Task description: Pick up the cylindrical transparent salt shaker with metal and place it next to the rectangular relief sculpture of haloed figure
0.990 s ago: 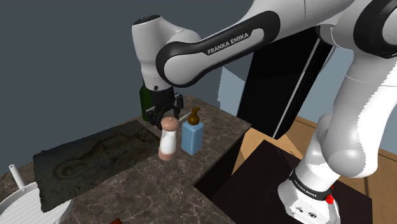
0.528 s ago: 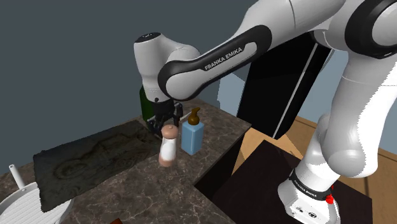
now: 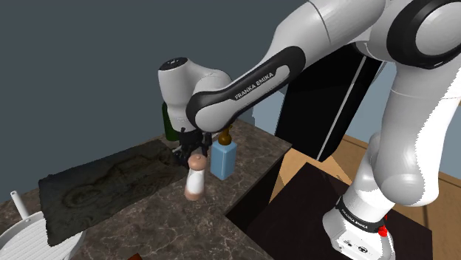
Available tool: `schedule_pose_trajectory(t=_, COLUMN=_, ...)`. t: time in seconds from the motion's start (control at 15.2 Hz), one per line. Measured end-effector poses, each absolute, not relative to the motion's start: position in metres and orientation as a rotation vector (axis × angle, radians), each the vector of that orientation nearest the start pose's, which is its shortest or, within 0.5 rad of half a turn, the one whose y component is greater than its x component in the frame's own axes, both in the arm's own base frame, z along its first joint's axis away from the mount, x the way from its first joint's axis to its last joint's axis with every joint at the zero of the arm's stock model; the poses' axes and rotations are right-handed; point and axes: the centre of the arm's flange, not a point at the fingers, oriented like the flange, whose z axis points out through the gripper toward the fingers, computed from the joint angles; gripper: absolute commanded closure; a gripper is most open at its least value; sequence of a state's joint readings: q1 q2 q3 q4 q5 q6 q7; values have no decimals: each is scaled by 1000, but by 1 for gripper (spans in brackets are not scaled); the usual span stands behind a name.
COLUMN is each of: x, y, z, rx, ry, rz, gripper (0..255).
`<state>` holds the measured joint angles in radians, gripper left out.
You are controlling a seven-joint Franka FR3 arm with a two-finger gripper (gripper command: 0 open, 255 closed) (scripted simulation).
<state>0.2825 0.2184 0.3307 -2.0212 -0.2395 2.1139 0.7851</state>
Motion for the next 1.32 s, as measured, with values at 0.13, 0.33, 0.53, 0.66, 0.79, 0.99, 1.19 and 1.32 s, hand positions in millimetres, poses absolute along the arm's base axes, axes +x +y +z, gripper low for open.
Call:
schedule_pose_trajectory(t=0.13, x=480, y=319, z=329, rx=-3308, ry=66, rz=3, gripper=255)
schedule_pose_trajectory(t=0.33, x=480, y=319, z=317, rx=-3308, ry=66, rz=3, gripper=255)
schedule_pose_trajectory(t=0.53, x=480, y=319, z=316, rx=-3308, ry=66, rz=3, gripper=255)
schedule_pose_trajectory(t=0.66, x=480, y=319, z=316, rx=-3308, ry=66, rz=3, gripper=255)
schedule_pose_trajectory(t=0.79, x=480, y=319, z=316, rx=-3308, ry=66, rz=2, gripper=0)
schedule_pose_trajectory(t=0.99, x=480, y=319, z=316, rx=-3308, ry=66, rz=2, gripper=0)
schedule_pose_trajectory(t=1.19, x=480, y=321, z=322, rx=-3308, ry=66, rz=2, gripper=0)
schedule_pose_trajectory(t=1.32, x=482, y=322, z=343, rx=-3307, ry=66, rz=0, gripper=0)
